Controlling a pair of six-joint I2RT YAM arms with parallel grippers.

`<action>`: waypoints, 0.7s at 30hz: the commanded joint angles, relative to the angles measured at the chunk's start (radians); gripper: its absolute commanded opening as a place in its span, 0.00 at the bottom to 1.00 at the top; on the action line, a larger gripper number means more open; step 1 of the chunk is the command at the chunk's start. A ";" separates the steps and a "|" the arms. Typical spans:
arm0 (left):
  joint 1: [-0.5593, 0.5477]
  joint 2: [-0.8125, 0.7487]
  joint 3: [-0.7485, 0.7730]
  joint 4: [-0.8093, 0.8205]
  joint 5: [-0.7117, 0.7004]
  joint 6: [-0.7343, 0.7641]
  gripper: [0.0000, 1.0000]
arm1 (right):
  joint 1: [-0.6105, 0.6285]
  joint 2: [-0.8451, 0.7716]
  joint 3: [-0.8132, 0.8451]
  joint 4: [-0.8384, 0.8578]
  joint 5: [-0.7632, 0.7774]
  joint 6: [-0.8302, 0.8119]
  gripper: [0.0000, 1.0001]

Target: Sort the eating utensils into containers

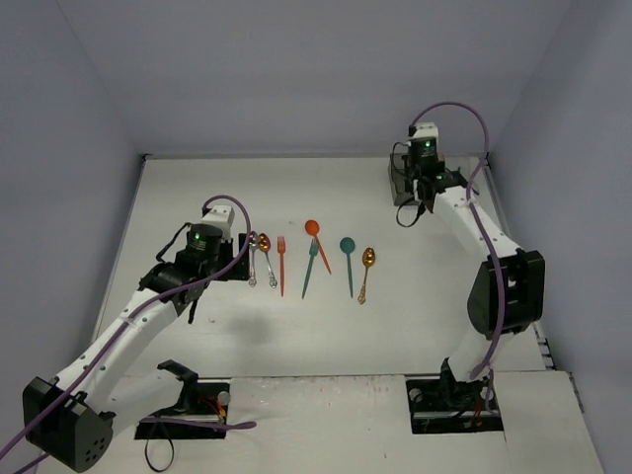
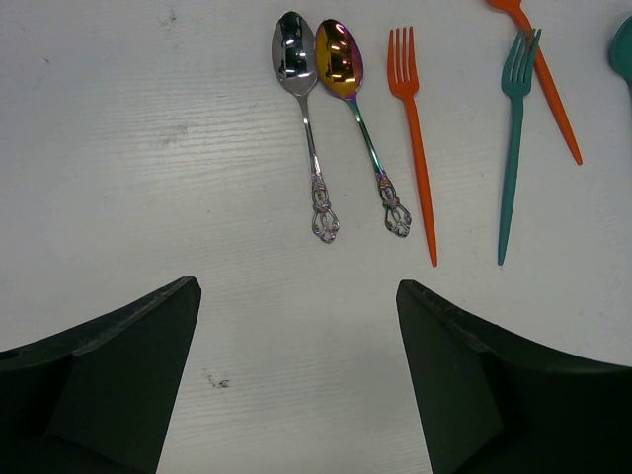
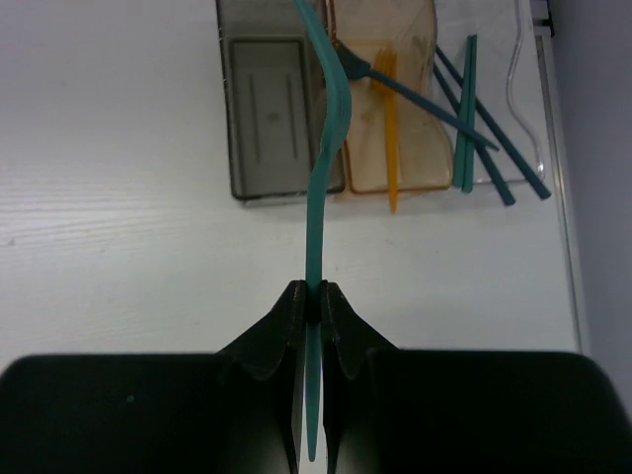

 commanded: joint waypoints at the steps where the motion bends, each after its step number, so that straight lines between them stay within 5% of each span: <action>1: -0.008 -0.021 0.012 0.034 -0.022 0.008 0.78 | -0.096 0.120 0.165 -0.023 -0.143 -0.195 0.00; 17: -0.016 0.014 0.006 0.032 -0.040 0.015 0.78 | -0.241 0.489 0.517 -0.033 -0.243 -0.269 0.00; 21: -0.016 0.032 0.012 0.033 -0.040 0.016 0.78 | -0.241 0.520 0.539 -0.035 -0.231 -0.266 0.10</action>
